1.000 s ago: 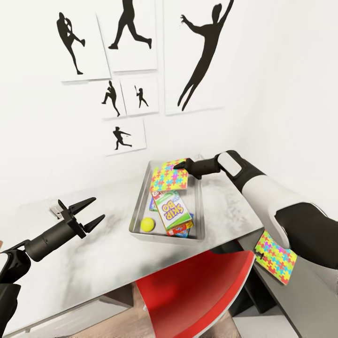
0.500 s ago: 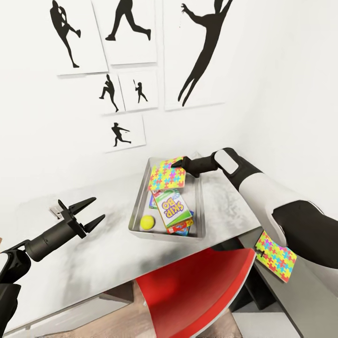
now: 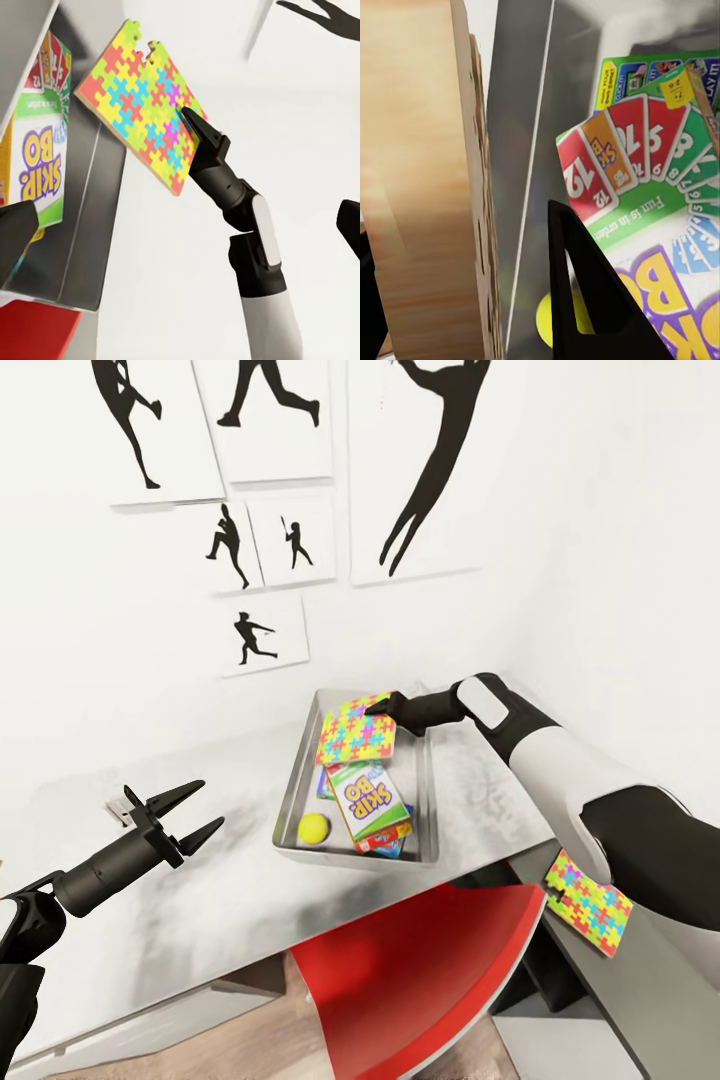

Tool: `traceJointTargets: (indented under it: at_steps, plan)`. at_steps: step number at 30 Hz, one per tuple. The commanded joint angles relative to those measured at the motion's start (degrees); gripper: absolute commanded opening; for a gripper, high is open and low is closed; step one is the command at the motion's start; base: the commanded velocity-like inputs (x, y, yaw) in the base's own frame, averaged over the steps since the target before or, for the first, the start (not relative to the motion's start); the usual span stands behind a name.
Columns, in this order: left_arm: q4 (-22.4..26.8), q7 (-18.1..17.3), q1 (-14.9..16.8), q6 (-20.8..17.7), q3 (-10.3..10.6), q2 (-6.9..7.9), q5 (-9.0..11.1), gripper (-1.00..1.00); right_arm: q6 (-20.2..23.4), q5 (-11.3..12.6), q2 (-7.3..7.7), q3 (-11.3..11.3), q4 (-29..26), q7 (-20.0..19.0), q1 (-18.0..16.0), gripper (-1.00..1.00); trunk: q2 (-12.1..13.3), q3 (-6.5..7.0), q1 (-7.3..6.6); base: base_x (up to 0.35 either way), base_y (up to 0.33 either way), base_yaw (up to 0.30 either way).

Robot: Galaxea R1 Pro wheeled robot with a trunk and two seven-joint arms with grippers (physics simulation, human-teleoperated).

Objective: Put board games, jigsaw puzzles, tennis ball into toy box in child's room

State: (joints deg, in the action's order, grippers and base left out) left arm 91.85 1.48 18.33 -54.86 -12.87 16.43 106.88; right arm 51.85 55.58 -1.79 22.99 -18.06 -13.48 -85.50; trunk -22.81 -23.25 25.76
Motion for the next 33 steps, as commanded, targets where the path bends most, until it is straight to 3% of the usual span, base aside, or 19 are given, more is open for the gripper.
traceJointTargets:
  at_steps: [1,33]
  plan:
    - [0.0,0.1,0.0,-0.2,0.0,0.00,0.2,1.00,0.0,-0.5,0.03,0.2,0.0,-0.6,-0.1,-1.00,-0.1,-0.19,0.03,0.000,0.000,0.000]
    - [0.2,0.0,-0.1,-0.2,-0.2,0.01,0.2,1.00,0.0,-0.5,0.37,0.2,-0.9,-0.6,-0.2,-1.00,-0.1,-3.16,0.03,0.007,0.000,0.000]
